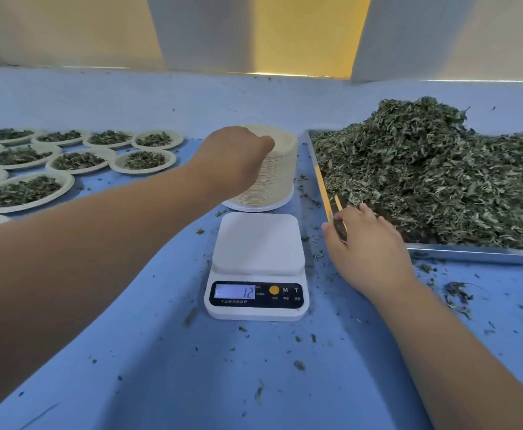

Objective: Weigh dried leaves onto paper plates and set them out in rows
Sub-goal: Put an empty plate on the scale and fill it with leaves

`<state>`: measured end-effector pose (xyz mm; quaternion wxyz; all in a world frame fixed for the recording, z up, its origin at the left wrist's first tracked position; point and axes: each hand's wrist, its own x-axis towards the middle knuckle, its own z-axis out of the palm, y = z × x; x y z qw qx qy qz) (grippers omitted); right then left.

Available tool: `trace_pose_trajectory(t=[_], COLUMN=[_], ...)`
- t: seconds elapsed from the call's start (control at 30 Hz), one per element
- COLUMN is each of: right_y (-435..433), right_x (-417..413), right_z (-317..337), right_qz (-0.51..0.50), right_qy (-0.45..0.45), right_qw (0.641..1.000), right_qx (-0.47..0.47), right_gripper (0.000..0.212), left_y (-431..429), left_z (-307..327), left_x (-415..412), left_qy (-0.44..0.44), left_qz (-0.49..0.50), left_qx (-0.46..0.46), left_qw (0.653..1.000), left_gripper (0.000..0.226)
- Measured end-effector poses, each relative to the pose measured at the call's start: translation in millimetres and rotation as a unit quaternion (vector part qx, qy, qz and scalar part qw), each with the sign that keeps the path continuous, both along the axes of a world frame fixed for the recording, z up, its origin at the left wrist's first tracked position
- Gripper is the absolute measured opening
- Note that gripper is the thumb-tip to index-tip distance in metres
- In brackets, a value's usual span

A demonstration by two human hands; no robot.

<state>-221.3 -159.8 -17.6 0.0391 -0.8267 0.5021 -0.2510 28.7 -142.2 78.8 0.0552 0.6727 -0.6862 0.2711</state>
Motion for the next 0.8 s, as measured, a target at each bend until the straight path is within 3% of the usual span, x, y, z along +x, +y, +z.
trace_pose_trajectory(t=[0.27, 0.57, 0.63, 0.73, 0.8], right_y=[-1.5, 0.4, 2.3, 4.9, 5.3], right_x=[-0.3, 0.1, 0.1, 0.1, -0.1], right_z=[-2.4, -1.6, -0.5, 0.4, 0.2], right_qz=[0.005, 0.005, 0.007, 0.007, 0.007], right_qy=[0.011, 0.027, 0.026, 0.018, 0.018], right_qw=[1.000, 1.000, 1.000, 1.000, 1.000], right_qx=[0.007, 0.005, 0.003, -0.007, -0.011], right_gripper=[0.037, 0.039, 0.038, 0.035, 0.034], left_y=[-2.0, 0.7, 0.2, -1.4, -2.4], left_z=[5.5, 7.5, 6.7, 4.8, 6.1], left_x=[-4.0, -4.0, -2.0, -0.3, -0.3], left_qy=[-0.040, -0.089, -0.100, -0.123, -0.137], left_qz=[0.023, 0.034, 0.025, -0.025, -0.035], left_qx=[0.010, 0.035, 0.037, 0.033, 0.033], left_qw=[0.999, 0.995, 0.994, 0.992, 0.989], left_gripper=[0.025, 0.012, 0.021, 0.059, 0.070])
